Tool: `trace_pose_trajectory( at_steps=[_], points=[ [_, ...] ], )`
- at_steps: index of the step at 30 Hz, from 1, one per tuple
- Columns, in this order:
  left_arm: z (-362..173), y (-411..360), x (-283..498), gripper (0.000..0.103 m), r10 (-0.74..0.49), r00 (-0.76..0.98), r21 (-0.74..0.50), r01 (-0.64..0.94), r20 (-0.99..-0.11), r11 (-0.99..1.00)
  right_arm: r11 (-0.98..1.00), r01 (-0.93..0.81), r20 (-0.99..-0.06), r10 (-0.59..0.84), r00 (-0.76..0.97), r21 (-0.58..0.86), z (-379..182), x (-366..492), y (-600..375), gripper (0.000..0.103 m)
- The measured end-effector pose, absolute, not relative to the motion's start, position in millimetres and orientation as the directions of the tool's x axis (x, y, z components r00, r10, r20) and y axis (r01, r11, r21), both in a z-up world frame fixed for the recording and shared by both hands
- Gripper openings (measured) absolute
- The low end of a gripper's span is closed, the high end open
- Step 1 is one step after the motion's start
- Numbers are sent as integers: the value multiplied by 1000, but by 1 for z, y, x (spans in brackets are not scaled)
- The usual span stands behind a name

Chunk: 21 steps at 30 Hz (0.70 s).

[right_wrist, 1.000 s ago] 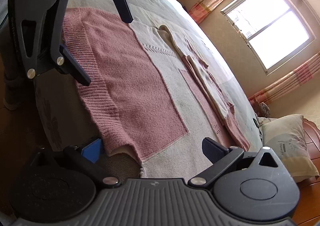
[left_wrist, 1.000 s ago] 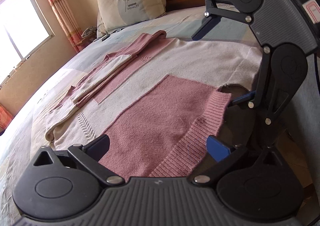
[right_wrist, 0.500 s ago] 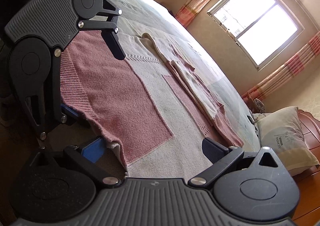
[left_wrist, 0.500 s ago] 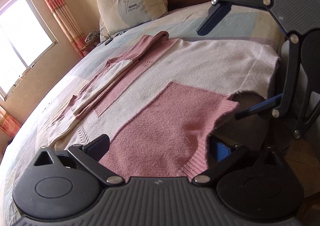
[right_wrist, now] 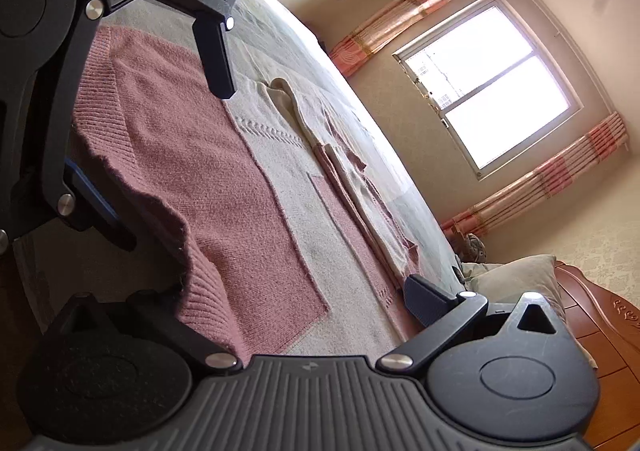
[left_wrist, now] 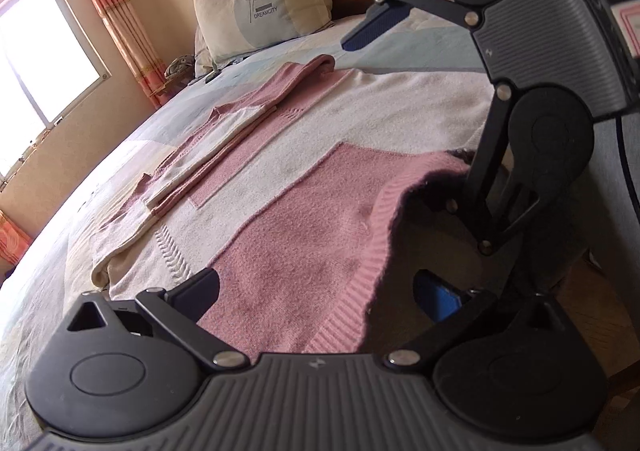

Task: Fold clothes
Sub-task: 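Roll both grippers sideways and lower them onto the ribbed hem edge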

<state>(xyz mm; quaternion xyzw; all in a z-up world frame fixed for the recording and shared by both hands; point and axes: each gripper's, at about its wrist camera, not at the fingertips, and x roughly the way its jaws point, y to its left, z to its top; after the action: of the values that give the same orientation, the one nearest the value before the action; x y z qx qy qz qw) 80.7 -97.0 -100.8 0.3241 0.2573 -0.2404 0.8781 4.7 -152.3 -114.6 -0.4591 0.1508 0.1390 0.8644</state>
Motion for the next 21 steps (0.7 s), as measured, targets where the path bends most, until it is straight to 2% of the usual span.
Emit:
trace_pose_trajectory(
  at_steps=[5,10,14,21],
  points=[
    [-109,-105,87,102,-169,823,536,494,-542,685,594,-336,-345,103,933,-731,-104,2,-158,103],
    [-112,-109,92,102,-87,884,616,387,-460,686,621,-342,-370,89,925,-705,-112,-8,-164,103],
    [-108,-102,91,102,-89,881,611,392,-464,688,614,-362,-415,61,908,-701,-125,-18,-170,103],
    [-107,-97,88,102,-84,879,618,394,-469,680,591,-337,-424,-10,906,-733,-131,-25,-187,103]
  ],
)
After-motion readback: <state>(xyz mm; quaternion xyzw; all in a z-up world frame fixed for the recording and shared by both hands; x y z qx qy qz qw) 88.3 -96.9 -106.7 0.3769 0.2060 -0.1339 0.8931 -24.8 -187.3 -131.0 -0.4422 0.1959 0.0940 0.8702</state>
